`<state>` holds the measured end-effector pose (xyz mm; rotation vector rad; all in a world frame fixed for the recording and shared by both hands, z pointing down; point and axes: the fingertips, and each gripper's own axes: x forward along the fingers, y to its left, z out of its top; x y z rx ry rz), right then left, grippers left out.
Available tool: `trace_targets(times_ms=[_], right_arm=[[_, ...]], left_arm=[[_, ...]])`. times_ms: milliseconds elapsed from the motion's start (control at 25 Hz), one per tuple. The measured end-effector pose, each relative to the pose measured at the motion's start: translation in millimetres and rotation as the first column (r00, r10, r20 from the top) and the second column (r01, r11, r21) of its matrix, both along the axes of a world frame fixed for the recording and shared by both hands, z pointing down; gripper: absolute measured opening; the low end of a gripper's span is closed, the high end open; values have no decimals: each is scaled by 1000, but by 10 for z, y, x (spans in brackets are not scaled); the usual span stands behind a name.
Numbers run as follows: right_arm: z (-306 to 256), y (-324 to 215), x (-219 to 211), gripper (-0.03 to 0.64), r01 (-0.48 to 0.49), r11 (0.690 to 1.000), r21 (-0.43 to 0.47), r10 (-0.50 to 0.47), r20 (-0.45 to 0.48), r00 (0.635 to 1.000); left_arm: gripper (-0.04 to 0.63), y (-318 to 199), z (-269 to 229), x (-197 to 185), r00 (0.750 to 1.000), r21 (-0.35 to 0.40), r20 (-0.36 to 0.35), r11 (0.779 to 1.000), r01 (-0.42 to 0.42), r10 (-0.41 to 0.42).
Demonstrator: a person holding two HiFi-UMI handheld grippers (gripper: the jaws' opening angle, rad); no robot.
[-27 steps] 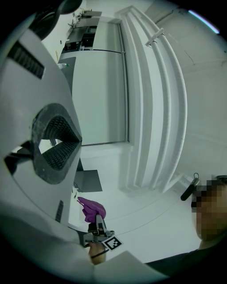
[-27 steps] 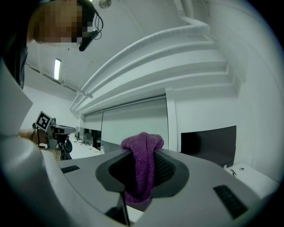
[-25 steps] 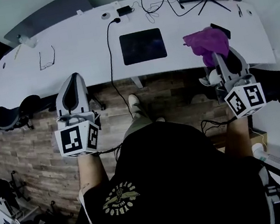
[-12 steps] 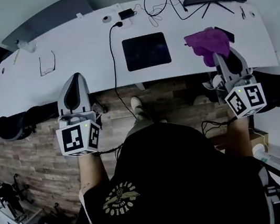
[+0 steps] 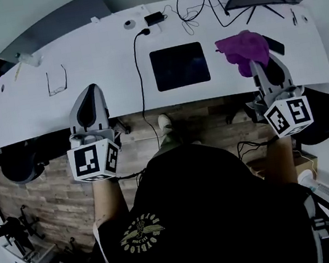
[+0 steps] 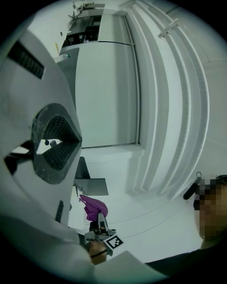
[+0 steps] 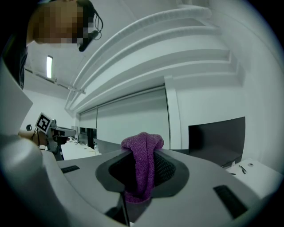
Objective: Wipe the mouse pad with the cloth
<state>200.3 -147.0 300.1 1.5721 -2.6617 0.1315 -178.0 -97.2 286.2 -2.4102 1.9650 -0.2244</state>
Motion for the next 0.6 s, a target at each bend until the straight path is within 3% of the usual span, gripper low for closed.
trace_targets(times_ms=[600], right_arm=[[272,-874,-621,89,26,998,-65,-27,-13,1000]], left_arm=[[2,-958,263,-343,999,-60,-6,998,-34,34]])
